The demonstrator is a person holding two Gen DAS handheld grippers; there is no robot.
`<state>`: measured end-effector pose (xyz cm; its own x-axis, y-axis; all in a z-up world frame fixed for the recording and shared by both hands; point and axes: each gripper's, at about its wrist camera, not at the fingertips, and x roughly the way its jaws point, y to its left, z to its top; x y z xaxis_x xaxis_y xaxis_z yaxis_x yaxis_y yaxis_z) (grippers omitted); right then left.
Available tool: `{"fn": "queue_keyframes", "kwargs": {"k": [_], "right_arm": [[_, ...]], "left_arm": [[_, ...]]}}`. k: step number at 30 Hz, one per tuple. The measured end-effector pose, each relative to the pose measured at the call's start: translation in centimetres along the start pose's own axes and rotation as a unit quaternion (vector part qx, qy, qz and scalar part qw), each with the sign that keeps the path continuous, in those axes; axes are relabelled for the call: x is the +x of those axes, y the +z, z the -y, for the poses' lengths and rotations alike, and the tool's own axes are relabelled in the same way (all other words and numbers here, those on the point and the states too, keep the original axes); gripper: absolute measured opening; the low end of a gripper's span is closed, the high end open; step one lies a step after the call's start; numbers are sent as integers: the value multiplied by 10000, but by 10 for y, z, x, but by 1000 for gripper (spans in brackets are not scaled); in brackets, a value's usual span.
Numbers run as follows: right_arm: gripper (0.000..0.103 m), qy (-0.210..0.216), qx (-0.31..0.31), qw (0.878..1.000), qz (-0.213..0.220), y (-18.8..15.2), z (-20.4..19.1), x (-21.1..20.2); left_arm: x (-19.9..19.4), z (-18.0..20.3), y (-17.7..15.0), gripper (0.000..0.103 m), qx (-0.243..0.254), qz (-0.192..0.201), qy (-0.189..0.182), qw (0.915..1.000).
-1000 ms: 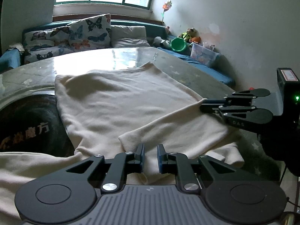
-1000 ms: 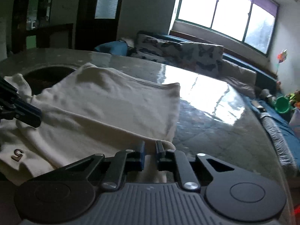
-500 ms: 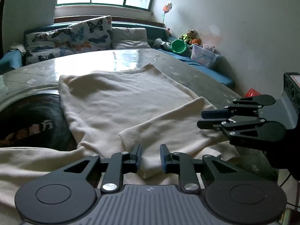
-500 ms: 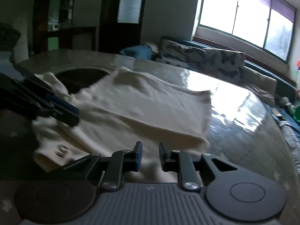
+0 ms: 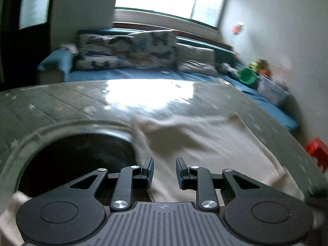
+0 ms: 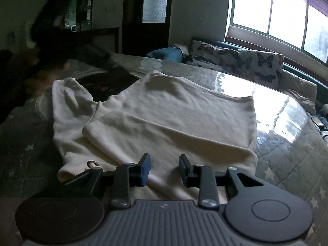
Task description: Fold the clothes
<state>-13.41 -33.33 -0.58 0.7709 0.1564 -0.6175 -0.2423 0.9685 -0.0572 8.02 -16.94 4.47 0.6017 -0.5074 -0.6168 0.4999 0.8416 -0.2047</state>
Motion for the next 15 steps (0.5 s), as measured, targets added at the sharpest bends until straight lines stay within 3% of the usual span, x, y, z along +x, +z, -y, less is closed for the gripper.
{"fn": "queue_keyframes", "kwargs": {"k": [3, 7, 15], "right_arm": [[31, 14, 36, 10000, 0, 0, 1, 1], [32, 56, 100, 9999, -11, 0, 3, 2], [32, 77, 108, 9999, -25, 2, 3, 4]], "left_arm": [[25, -13, 21, 28, -220, 3, 192, 9996], [50, -24, 41, 44, -274, 25, 315, 9991], [85, -37, 51, 45, -492, -271, 248, 9981]]}}
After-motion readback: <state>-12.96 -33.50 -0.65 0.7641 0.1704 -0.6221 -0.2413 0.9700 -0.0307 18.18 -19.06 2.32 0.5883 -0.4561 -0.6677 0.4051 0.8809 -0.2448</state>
